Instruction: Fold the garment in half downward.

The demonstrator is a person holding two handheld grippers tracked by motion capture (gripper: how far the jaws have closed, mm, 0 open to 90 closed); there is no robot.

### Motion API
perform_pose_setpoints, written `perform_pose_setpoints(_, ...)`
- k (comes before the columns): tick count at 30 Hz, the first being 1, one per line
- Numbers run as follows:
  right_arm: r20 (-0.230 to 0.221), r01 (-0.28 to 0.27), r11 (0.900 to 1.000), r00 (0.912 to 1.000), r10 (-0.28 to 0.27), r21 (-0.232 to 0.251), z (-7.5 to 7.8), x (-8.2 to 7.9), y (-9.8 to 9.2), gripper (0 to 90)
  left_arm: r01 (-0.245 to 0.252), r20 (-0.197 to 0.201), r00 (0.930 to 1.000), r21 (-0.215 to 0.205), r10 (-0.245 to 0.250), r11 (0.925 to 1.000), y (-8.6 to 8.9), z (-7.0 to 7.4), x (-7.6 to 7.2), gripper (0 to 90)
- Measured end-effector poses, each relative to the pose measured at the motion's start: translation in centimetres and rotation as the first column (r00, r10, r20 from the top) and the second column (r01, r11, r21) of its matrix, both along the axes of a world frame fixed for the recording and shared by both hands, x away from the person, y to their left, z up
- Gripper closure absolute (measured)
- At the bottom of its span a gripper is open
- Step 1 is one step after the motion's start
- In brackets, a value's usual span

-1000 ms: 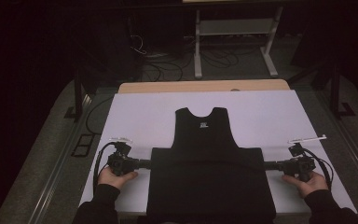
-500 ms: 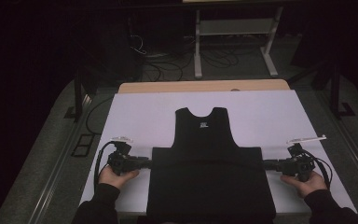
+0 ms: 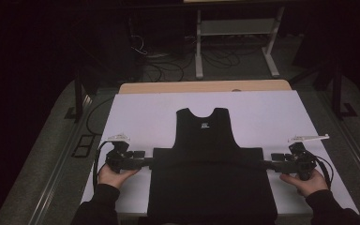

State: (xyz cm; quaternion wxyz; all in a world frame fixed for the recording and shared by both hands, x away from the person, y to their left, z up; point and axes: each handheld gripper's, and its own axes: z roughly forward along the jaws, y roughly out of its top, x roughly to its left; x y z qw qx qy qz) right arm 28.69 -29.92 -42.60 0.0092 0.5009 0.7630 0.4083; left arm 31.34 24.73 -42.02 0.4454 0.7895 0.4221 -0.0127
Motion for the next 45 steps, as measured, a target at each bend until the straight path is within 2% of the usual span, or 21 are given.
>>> perform_pose_setpoints(2,0.022,0.003,1.0,0.9998,-0.002,-0.003,0.2,0.1,0.1,13.6,0.003,0.025,0.9997,-0.003,-0.003,1.0,-0.1,0.2,0.0,25.8)
perform_pose_setpoints(4,0.057,0.001,1.0,0.9984,0.0,-0.012,0.5,0.2,0.2,10.7,0.002,0.052,0.9987,-0.002,-0.002,1.0,-0.2,0.3,0.0,21.8)
perform_pose_setpoints(7,0.084,0.004,1.0,0.9964,-0.003,-0.014,0.8,0.5,0.3,0.8,0.004,0.073,0.9974,0.009,-0.005,1.0,-0.2,0.3,0.3,15.0)
perform_pose_setpoints(9,0.095,-0.002,1.0,0.9954,0.003,-0.017,0.9,0.8,0.4,0.0,0.012,0.088,0.9961,0.011,-0.013,0.9999,-0.1,0.4,0.6,11.0)
perform_pose_setpoints(14,0.11,-0.009,1.0,0.9939,0.012,-0.029,1.2,1.5,0.6,0.0,-0.013,0.098,0.995,-0.005,0.013,0.9999,0.1,0.3,1.2,0.0)
perform_pose_setpoints(18,0.125,0.009,0.999,0.9922,-0.003,-0.044,1.5,1.9,0.7,0.0,-0.023,0.124,0.992,-0.019,0.025,0.9996,0.5,0.4,1.7,0.0)
perform_pose_setpoints(20,0.13,0.013,0.999,0.9915,-0.006,-0.05,1.6,2.2,0.7,0.0,-0.028,0.13,0.9911,-0.011,0.03,0.9995,0.5,0.5,2.0,0.0)
perform_pose_setpoints(24,0.143,-0.001,0.998,0.9897,0.01,-0.063,1.9,2.6,1.1,0.0,-0.03,0.137,0.9901,0.011,0.028,0.9995,0.5,0.7,2.1,0.0)
perform_pose_setpoints(27,0.147,-0.015,0.997,0.9887,0.026,-0.073,2.1,3.0,1.5,0.0,-0.034,0.146,0.9888,0.008,0.032,0.9994,0.5,1.0,2.1,0.0)
perform_pose_setpoints(31,0.147,-0.031,0.996,0.9882,0.044,-0.088,2.5,3.5,2.0,0.0,-0.025,0.14,0.99,0.022,0.022,0.9995,0.3,1.1,2.3,0.0)
perform_pose_setpoints(33,0.151,-0.037,0.995,0.9873,0.05,-0.089,2.7,3.7,2.1,0.0,-0.017,0.14,0.9901,0.037,0.011,0.9992,0.3,1.2,2.4,0.0)
perform_pose_setpoints(45,0.171,-0.048,0.996,0.9834,0.061,-0.082,4.0,4.7,2.1,0.0,-0.018,0.162,0.9867,0.025,0.013,0.9995,0.2,2.7,3.1,0.0)
